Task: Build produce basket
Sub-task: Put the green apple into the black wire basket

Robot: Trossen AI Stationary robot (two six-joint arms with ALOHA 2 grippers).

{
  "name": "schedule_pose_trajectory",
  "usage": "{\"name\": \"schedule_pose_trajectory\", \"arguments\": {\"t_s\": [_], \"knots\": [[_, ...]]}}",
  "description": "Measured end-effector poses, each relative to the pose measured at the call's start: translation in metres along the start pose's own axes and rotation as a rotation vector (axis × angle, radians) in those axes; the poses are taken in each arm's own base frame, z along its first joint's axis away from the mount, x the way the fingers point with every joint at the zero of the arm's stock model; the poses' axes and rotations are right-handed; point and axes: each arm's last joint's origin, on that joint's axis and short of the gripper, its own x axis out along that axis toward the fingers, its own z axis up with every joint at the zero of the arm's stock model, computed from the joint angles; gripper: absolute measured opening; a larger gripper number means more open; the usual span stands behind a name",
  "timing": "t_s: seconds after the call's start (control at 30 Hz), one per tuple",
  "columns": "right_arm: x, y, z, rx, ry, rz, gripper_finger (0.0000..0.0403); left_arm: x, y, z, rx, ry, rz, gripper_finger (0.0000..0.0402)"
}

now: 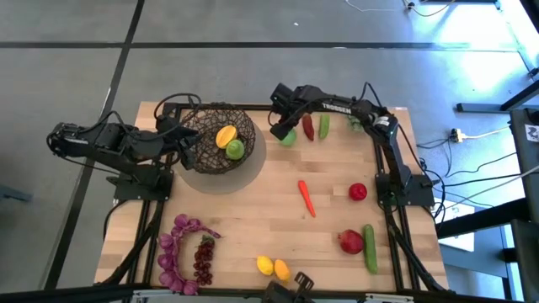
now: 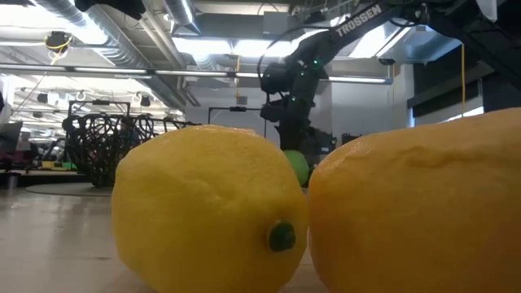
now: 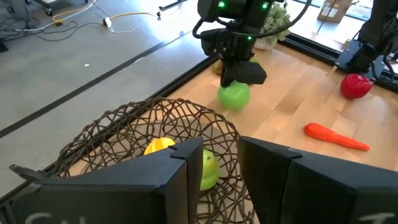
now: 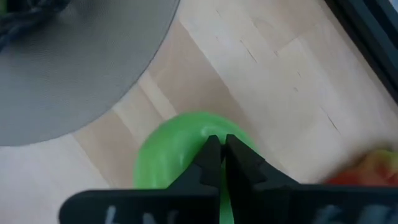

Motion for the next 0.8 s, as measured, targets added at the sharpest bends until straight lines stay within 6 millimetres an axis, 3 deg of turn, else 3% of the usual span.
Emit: {"name": "schedule_pose_trajectory", "arguments": {"t_s": [0.37, 0.8], "knots": [[-0.029, 0.023, 0.006, -0.050, 0.002, -0.062, 0.0000, 0.000, 0.000, -0.001, 0.005, 0.005, 0.003, 0.0092], [-0.114, 0.059, 0.028, -0.133, -0.196, -0.105, 0.0000, -0.001, 0.012, -0.013, -0.091, 0.070, 0.136, 0.0092]]}}
